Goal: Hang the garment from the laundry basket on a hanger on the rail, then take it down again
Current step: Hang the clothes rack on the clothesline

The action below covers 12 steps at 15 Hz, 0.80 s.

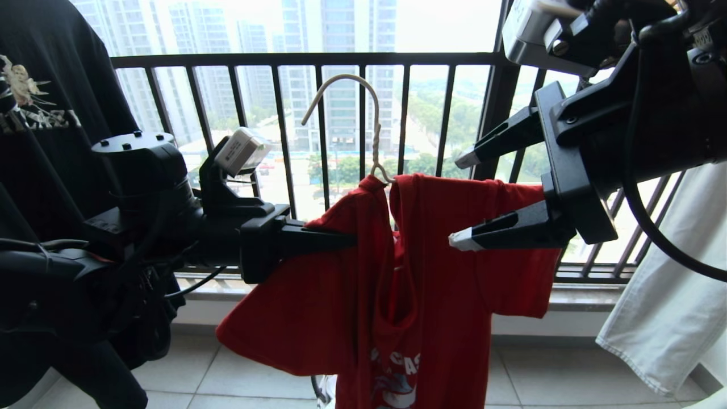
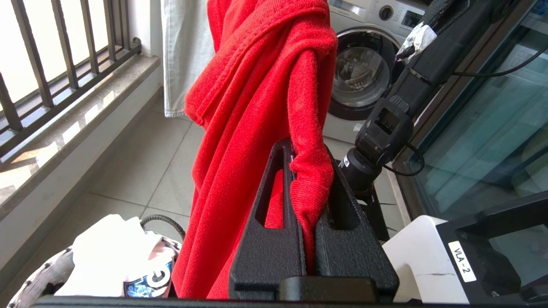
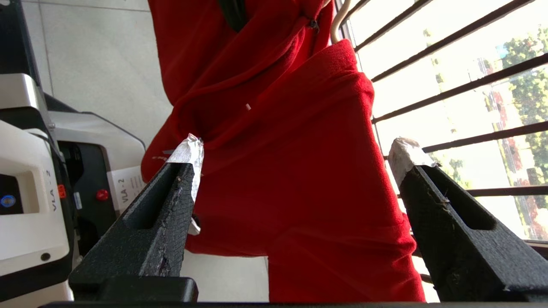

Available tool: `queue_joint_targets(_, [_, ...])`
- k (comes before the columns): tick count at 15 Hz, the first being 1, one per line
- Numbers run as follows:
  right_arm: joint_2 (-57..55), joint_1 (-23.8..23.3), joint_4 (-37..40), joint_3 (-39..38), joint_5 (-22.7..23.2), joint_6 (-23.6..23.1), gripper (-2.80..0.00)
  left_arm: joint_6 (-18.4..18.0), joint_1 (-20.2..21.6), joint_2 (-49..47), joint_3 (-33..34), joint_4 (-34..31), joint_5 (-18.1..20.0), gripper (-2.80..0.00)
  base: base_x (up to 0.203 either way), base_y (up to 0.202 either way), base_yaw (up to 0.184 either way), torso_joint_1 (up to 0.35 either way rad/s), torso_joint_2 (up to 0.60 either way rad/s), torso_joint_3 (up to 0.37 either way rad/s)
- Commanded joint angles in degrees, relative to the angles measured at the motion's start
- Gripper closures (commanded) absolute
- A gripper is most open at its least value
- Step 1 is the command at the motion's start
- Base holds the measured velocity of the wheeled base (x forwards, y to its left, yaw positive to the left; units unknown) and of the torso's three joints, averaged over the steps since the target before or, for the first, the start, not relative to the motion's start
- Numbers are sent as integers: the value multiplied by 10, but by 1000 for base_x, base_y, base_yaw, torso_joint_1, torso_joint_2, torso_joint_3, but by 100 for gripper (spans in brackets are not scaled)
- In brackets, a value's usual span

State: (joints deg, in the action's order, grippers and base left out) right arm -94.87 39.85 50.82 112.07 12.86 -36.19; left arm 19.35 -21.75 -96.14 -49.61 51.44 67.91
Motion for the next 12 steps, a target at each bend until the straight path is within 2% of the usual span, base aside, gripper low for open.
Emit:
queue_joint_targets(1, [-11,8,0,0,16,-2,-280,2,2,11,6,11,4,0,0,0,0,0,0,0])
queue_joint_targets(2, [-15,8,-1,1,42,-1,-280,2,4,22,10,12,8,0,0,0,0,0,0,0])
queue_joint_targets(3, [-18,8,-3,1,57,-1,-280,2,12,30,12,12,42,0,0,0,0,0,0,0])
queue_joint_targets(4, [-19,11,-6,1,61,-1,-280,2,24,36,12,12,91,0,0,0,0,0,0,0])
queue_joint_targets(5, [-19,11,-7,1,62,-1,-280,3,33,40,13,12,114,0,0,0,0,0,0,0])
queue_joint_targets(10, [-22,24,-27,1,67,5,-280,1,42,50,14,13,122,0,0,0,0,0,0,0])
queue_joint_targets(12, [-22,24,-36,1,83,14,-280,1,44,54,17,14,123,0,0,0,0,0,0,0])
